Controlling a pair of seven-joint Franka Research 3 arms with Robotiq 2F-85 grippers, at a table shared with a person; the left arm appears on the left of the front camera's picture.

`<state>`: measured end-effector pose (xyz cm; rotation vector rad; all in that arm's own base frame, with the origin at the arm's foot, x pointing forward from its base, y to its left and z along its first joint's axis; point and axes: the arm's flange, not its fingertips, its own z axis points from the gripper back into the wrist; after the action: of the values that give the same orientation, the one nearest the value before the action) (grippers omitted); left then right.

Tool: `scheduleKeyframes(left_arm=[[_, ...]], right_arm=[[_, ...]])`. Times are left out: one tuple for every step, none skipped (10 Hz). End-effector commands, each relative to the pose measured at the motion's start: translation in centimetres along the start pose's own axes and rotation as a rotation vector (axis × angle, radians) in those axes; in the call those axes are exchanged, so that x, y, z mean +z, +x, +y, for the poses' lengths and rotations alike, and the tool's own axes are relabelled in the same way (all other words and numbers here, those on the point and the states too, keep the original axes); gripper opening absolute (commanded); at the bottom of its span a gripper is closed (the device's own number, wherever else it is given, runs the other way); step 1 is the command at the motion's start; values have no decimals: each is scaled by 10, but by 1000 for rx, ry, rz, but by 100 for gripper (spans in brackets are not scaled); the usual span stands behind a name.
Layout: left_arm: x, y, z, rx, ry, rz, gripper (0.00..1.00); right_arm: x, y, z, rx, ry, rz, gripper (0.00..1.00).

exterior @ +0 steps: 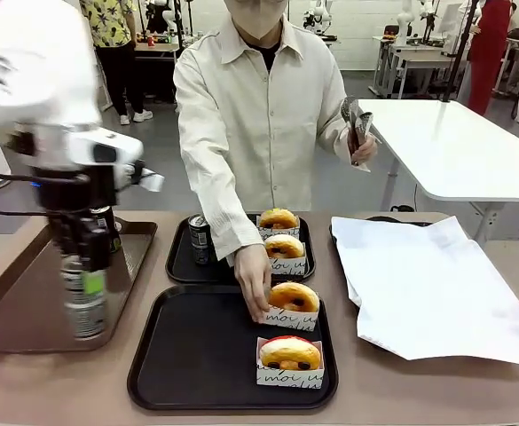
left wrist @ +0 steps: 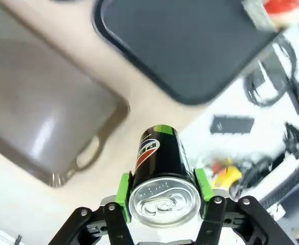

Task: Set up donuts and drinks on trays.
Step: Pick up one Pepsi coke from the Handle tray and place it on the Flat Tray without a Pepsi coke.

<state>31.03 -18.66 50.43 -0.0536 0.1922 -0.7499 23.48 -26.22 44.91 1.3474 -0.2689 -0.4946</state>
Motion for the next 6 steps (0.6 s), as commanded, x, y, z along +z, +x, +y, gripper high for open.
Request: scheduleKeyframes(left_arm=[[1,-31,0,-23,6,-39,59],[3,-32,2,-9,12,-47,59],[4,-29,2,-8,16,-49,59],[-1,-27,2,12,8,-65,59],[-3,-14,2,40,12,-89,59],[-10,3,-4,109,43,-161,59]], right_arm=[[0,0,0,-1,6,3,100],[0,0,0,-1,6,3,100],[0,0,0,-1,6,3,100],[0,0,0,-1,6,3,100],[0,0,0,-1,6,3,100],[0,0,0,-1,6,3,100]])
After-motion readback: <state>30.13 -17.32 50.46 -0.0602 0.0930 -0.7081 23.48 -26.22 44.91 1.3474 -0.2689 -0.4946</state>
